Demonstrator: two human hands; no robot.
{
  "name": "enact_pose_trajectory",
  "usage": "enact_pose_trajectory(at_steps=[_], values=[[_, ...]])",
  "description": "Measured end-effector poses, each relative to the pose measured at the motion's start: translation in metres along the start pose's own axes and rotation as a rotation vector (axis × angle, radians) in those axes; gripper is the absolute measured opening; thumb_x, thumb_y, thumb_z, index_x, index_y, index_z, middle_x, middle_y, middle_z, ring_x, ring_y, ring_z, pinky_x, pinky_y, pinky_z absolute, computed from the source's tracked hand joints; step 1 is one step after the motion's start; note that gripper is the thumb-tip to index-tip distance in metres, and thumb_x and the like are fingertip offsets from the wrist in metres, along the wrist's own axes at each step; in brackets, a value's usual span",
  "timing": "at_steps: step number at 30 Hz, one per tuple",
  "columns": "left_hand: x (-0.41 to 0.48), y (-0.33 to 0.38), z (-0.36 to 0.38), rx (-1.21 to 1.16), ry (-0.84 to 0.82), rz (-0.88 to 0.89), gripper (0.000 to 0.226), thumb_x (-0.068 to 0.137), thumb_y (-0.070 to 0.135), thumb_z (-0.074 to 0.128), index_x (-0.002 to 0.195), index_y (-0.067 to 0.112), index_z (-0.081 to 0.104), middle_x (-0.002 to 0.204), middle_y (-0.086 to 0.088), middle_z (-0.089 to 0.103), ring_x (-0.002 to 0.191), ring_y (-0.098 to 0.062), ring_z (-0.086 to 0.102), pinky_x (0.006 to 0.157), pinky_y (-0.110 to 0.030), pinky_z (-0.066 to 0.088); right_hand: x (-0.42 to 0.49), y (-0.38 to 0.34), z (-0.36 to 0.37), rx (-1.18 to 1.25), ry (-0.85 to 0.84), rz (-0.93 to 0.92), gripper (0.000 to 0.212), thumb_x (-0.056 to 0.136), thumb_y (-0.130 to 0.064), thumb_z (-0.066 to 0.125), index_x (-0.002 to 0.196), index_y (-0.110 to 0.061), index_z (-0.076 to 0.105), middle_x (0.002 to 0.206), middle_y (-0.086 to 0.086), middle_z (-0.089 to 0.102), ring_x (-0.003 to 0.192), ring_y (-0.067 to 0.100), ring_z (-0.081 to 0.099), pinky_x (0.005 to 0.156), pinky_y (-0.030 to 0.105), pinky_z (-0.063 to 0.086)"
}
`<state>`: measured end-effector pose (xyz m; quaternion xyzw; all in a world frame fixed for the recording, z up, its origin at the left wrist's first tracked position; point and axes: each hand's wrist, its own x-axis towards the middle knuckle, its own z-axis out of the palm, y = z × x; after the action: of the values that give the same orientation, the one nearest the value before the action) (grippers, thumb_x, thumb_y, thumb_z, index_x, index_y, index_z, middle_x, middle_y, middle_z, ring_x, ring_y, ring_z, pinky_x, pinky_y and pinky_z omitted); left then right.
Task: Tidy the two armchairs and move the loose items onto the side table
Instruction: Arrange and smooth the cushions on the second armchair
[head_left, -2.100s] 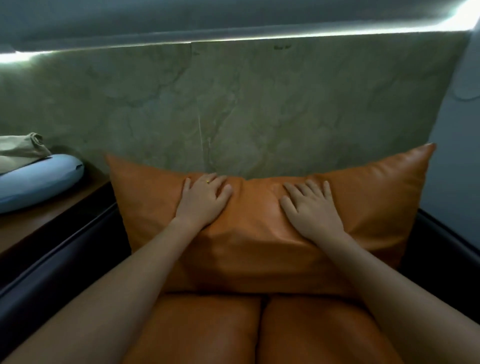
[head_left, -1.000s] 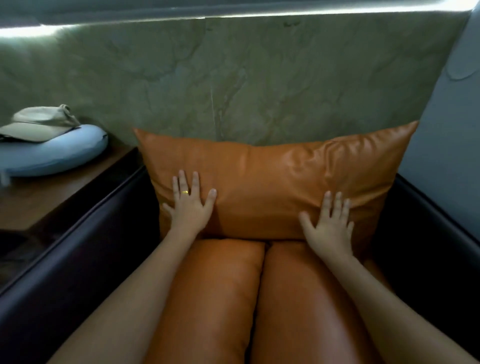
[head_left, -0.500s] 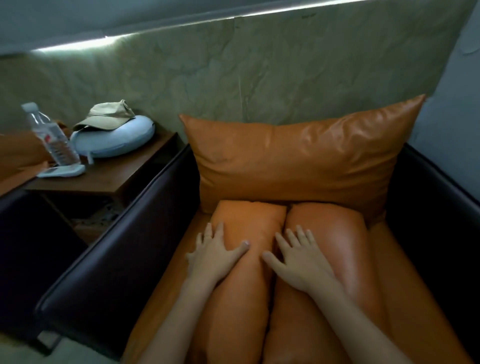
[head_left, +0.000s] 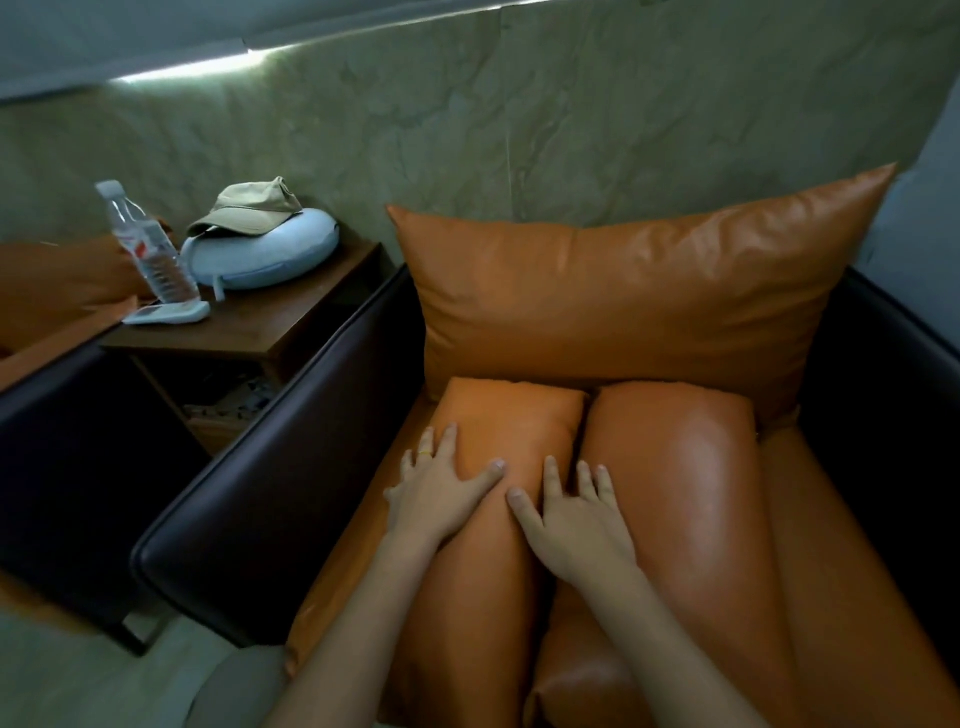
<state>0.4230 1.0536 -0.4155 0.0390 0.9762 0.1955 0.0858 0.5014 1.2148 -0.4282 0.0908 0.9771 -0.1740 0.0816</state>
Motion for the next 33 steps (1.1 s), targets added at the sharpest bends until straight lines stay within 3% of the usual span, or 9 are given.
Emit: enact_pose_trajectory(at_steps=[4,8,11,14,19,23,26,30,33], values=[[0.011,-0.044,-0.003,-0.213,-0.032,-0.054,0.110,0.064,0.098,0.042,0.155,0.048,0.005,0.165,0.006,0.016,0.145,-0.028,0.031,0.111,-0.056,0.032,-0.014,-0.032,0.030,0.207,0.005,0.021,0.086,0.092,-0.075,0.004,0.157,-0.024,-0.020,0.163,0.021,0.020,0.152,0.031,0.016,0.126,0.043,-0.003],[0.022,-0.082,-0.015,-0.521,-0.106,-0.160,0.120,0.052,0.100,0.052,0.154,0.048,0.015,0.157,0.003,0.037,0.136,-0.026,0.046,0.112,-0.051,0.037,-0.024,-0.068,0.060,0.710,0.028,0.034,0.079,0.090,-0.078,0.027,0.144,-0.057,-0.027,0.164,-0.007,-0.024,0.153,0.031,0.010,0.121,0.052,0.021],[0.023,-0.094,-0.024,-0.664,-0.156,-0.163,0.118,0.056,0.095,0.058,0.155,0.045,0.017,0.155,0.002,0.041,0.132,-0.024,0.049,0.113,-0.048,0.038,-0.026,-0.077,0.069,0.830,0.100,0.003,0.082,0.089,-0.077,0.036,0.137,-0.062,-0.028,0.162,-0.020,-0.025,0.154,0.023,0.004,0.122,0.054,0.019],[0.011,-0.095,-0.027,-0.657,-0.165,-0.049,0.105,0.065,0.092,0.055,0.153,0.052,0.014,0.157,0.006,0.035,0.135,-0.020,0.046,0.113,-0.048,0.039,-0.029,-0.076,0.069,1.001,0.095,0.030,0.083,0.094,-0.063,0.045,0.149,-0.052,-0.016,0.163,-0.022,-0.018,0.150,0.009,0.004,0.121,0.041,0.015],[-0.046,-0.117,-0.027,-0.453,-0.088,0.145,0.076,0.073,0.093,0.041,0.140,0.074,0.010,0.165,0.020,0.004,0.151,-0.011,0.012,0.121,-0.053,0.020,-0.030,-0.079,0.056,1.250,0.110,-0.002,0.068,0.098,-0.049,0.053,0.155,-0.044,0.016,0.164,-0.023,0.010,0.147,-0.002,0.015,0.116,0.027,0.018],[-0.094,-0.133,-0.047,-0.428,0.008,0.211,0.077,0.068,0.095,0.038,0.139,0.073,0.019,0.159,0.036,0.004,0.150,0.002,-0.003,0.123,-0.045,0.010,-0.022,-0.103,0.052,1.245,0.005,-0.220,0.068,0.087,-0.045,0.057,0.151,-0.040,0.035,0.155,-0.026,0.033,0.143,-0.009,0.028,0.119,0.024,0.023],[-0.115,-0.146,-0.059,-0.533,0.105,0.186,0.069,0.070,0.086,0.047,0.135,0.074,0.027,0.150,0.046,0.017,0.149,0.008,0.005,0.124,-0.040,0.013,-0.013,-0.126,0.061,1.040,-0.018,-0.381,0.059,0.097,-0.029,0.059,0.151,-0.039,0.037,0.155,-0.032,0.027,0.145,-0.014,0.016,0.122,0.023,0.015],[-0.140,-0.158,-0.050,-0.607,0.135,0.109,0.082,0.062,0.092,0.054,0.137,0.073,0.025,0.151,0.046,0.013,0.149,0.002,0.013,0.122,-0.050,0.024,0.002,-0.131,0.075,0.940,-0.046,-0.388,0.071,0.089,-0.065,0.056,0.150,-0.057,0.022,0.161,-0.035,0.000,0.150,-0.005,-0.013,0.124,0.040,0.002],[-0.154,-0.160,-0.037,-0.689,0.086,0.051,0.111,0.045,0.096,0.062,0.139,0.075,0.007,0.153,0.045,-0.002,0.151,-0.004,0.010,0.119,-0.053,0.028,0.012,-0.123,0.075,1.048,-0.231,-0.145,0.094,0.068,-0.084,0.063,0.137,-0.077,-0.001,0.164,-0.023,-0.012,0.153,0.014,-0.001,0.123,0.053,0.014]])
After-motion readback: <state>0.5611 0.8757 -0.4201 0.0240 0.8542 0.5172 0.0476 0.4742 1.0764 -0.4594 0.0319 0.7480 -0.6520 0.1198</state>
